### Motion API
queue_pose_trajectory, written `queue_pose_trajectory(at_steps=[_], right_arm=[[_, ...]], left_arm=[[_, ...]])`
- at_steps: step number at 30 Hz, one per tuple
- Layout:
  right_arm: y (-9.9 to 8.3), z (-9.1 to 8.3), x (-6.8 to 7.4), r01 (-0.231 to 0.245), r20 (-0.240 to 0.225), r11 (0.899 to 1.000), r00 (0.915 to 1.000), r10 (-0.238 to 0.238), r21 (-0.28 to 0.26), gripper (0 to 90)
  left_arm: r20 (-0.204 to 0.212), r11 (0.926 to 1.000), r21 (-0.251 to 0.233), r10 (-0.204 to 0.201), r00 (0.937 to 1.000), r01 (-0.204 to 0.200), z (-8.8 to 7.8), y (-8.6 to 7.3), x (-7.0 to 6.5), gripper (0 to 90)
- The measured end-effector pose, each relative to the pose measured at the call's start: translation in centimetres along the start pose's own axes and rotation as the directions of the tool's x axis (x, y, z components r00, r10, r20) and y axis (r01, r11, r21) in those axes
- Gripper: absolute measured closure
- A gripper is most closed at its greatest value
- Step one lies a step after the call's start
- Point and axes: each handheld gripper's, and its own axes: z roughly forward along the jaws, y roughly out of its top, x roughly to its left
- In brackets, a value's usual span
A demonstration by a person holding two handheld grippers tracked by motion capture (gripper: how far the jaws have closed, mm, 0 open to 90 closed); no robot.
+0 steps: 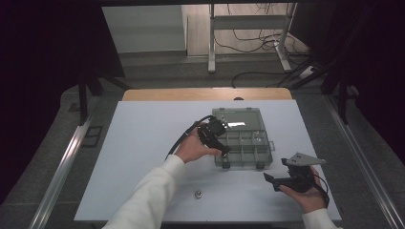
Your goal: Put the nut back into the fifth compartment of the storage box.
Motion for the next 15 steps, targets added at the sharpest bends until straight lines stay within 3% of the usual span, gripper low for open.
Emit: queue_pose_trajectory(at_steps=[3,10,15], right_arm=[[0.0,0.0,0.0,0.002,0.001,1.0,1.0,-0.002,0.002,10.4],[0.0,0.0,0.1,0.0,0.001,1.0,1.0,0.0,0.001,10.4],[0.0,0.0,0.1,-0.002,0.002,1.0,1.0,0.002,0.0,10.4]], left_arm=[[0.01,0.9999,-0.009,0.007,0.9999,-0.007,-0.9,-0.8,0.0,18.3],[0.003,0.9998,-0.021,0.006,1.0,-0.006,-2.4,-3.2,-0.5,17.1],[0.0,0.9994,-0.028,-0.019,0.9998,0.019,-3.4,-5.0,-0.7,17.1]])
